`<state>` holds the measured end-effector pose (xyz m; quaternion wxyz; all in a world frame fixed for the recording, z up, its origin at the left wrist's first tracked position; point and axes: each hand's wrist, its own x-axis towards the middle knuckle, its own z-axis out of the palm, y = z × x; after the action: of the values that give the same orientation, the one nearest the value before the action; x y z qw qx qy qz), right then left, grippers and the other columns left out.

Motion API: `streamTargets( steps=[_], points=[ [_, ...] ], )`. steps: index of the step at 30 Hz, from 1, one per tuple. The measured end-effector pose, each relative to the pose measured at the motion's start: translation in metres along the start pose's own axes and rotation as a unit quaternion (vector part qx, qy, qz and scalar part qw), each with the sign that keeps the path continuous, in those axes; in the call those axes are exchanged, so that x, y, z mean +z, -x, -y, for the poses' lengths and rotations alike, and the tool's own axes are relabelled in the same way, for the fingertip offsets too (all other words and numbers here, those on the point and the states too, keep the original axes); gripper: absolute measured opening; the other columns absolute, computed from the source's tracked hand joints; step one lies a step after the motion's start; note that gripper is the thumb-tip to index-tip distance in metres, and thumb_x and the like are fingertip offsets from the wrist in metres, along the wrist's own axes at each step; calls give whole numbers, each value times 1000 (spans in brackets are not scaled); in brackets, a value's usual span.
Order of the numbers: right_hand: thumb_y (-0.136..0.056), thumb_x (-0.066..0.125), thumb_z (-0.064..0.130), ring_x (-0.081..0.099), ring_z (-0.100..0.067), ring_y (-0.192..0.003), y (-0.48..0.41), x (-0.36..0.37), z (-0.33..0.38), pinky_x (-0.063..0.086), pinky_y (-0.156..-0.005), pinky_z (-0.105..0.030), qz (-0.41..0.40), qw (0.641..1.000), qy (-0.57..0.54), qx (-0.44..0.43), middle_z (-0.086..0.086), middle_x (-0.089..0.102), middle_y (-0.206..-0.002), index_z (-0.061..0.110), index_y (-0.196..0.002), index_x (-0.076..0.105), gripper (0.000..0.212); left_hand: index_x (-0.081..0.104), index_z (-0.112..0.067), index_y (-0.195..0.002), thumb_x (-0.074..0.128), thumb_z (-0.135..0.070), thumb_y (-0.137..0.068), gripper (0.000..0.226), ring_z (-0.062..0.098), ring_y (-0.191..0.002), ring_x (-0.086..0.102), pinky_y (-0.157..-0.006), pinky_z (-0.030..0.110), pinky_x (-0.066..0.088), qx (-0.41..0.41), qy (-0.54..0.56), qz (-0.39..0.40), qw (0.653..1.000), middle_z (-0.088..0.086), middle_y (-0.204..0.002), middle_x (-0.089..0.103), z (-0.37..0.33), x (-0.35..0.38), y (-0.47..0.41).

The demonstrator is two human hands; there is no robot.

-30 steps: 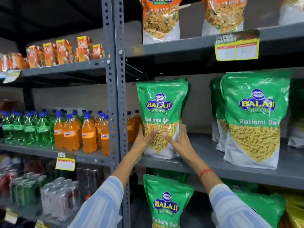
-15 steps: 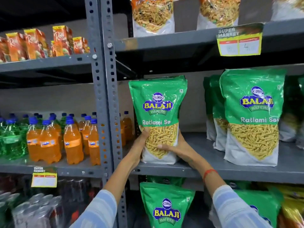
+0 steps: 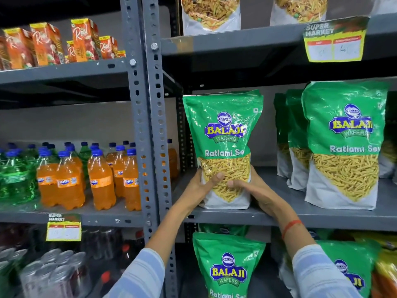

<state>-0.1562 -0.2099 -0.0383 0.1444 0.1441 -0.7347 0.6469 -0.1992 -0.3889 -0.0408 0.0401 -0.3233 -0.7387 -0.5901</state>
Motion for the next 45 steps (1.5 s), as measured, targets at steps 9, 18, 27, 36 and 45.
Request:
streamTargets(
  steps=[9, 18, 27, 36, 45],
  points=[
    [-59, 80, 15, 67, -12, -103, 0, -1, -3, 55, -78, -19, -22, 999, -25, -1, -5, 65, -122, 20, -125, 42, 76, 39, -32, -137, 60, -86, -46, 108, 12, -126, 50, -110, 33, 34, -4, 32, 1, 999, -10, -132, 54, 0, -3, 0],
    [-57, 81, 22, 65, -5, -102, 2, 3, -2, 55, -76, -16, -9, 1000, -15, -22, -3, 61, -124, 23, -128, 38, 83, 45, -45, -118, 65, -77, -50, 78, -10, -104, 53, -98, 25, 38, 4, 42, -30, 999, -22, -115, 58, 1, -2, 1],
    [-77, 63, 54, 26, -9, -143, 25, 5, 6, 24, -119, -34, -193, 971, 56, -133, 0, 27, -158, 19, -152, 19, 94, -15, -31, -147, 33, -85, -71, 105, 9, -147, -10, -120, 37, -2, 122, -150, -235, 953, -7, -158, -19, -13, 29, 17],
    [-96, 42, 16, 39, -13, -131, 75, -90, 18, 27, -114, -27, -314, 827, 252, -392, -15, 50, -139, 1, -130, 49, 38, -17, -26, -147, 20, -53, -97, 67, 12, -148, -11, -121, 34, -3, 289, -341, -274, 852, -8, -158, -19, -47, 174, -4],
    [-77, 71, 48, 46, -12, -130, 95, -239, 18, 34, -100, -10, -227, 957, 148, -101, 1, 49, -137, 14, -144, 35, 83, -12, -23, -150, 49, -57, -82, 97, 22, -145, 23, -112, 32, 25, -30, -92, -37, 995, 3, -160, 15, -76, 242, -43]
  ],
)
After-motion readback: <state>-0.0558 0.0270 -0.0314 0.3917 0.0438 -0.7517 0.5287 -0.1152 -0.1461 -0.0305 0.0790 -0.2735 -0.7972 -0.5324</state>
